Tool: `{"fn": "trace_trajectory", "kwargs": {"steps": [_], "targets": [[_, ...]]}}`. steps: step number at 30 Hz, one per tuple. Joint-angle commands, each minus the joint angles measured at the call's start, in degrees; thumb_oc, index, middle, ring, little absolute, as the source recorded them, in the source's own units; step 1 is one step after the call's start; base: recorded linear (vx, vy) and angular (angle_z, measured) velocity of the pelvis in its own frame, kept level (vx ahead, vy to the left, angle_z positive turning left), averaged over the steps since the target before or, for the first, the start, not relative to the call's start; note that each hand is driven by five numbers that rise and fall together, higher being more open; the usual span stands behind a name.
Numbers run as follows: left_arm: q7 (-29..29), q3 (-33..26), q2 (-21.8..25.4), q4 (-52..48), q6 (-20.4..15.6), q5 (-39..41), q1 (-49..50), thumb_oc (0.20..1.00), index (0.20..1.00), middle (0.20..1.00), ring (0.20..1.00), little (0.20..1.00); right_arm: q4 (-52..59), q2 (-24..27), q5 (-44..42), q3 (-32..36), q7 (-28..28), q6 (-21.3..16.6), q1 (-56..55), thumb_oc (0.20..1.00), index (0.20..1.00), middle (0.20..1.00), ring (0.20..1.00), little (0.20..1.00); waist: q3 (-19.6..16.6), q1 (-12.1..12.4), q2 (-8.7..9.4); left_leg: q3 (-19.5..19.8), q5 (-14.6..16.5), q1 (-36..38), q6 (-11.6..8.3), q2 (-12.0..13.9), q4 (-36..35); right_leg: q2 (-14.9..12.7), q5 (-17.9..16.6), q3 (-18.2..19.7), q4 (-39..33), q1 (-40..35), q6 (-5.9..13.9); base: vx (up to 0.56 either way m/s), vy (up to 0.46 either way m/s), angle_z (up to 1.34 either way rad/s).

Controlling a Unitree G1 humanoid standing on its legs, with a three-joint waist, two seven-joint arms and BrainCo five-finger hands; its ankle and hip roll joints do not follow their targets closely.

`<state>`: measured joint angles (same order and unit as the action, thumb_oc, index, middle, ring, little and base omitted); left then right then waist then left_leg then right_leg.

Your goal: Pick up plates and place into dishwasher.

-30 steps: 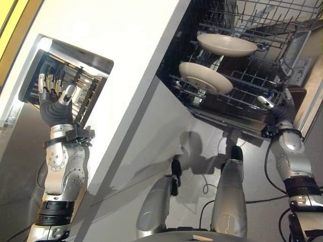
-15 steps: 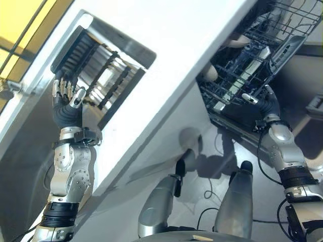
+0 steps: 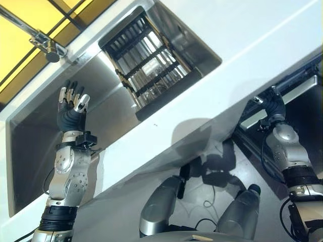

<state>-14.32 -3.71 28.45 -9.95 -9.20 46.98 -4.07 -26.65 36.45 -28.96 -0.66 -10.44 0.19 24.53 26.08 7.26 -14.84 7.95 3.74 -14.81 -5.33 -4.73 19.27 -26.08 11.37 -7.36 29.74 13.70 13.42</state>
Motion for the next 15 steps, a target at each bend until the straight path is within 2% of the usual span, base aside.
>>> {"fn": "trace_trajectory", "kwargs": {"steps": [1,9,15], "targets": [[2.37,-2.46,4.88,-3.59,-0.56,0.52,0.08,1.0,1.0,1.0,1.0,1.0,8.1,-3.22,-0.64,-2.87,3.15,-9.28,8.57,1.0,1.0,1.0,1.0,1.0,-7.27,2.43,4.45,2.29,7.1,1.47,-3.44,7.44,4.35,-3.74,-13.33,5.17,-12.75,0.94,1.02,0.16,-0.083,0.13],[6.55,-4.17,6.95,-2.26,0.49,0.37,0.28,1.0,1.0,1.0,1.0,1.0,7.66,-5.21,-1.31,-1.02,1.97,-11.66,3.07,1.0,1.0,1.0,1.0,1.0,-9.71,1.69,7.53,1.71,7.99,5.09,-3.75,9.25,2.1,-4.16,-18.19,4.29,-20.87,-5.04,1.58,0.06,-0.124,0.05],[9.43,-5.35,7.94,-1.23,0.48,-0.05,0.52,1.0,1.0,1.0,1.0,1.0,7.85,-7.52,-0.92,0.71,-0.63,-12.54,-1.64,1.0,1.0,1.0,1.0,1.0,-9.74,0.7,9.27,2.24,9.13,4.72,-3.81,10.66,3.82,-2.81,-18.87,6.26,-21.37,-5.18,1.58,-0.04,-0.189,0.0]]}}
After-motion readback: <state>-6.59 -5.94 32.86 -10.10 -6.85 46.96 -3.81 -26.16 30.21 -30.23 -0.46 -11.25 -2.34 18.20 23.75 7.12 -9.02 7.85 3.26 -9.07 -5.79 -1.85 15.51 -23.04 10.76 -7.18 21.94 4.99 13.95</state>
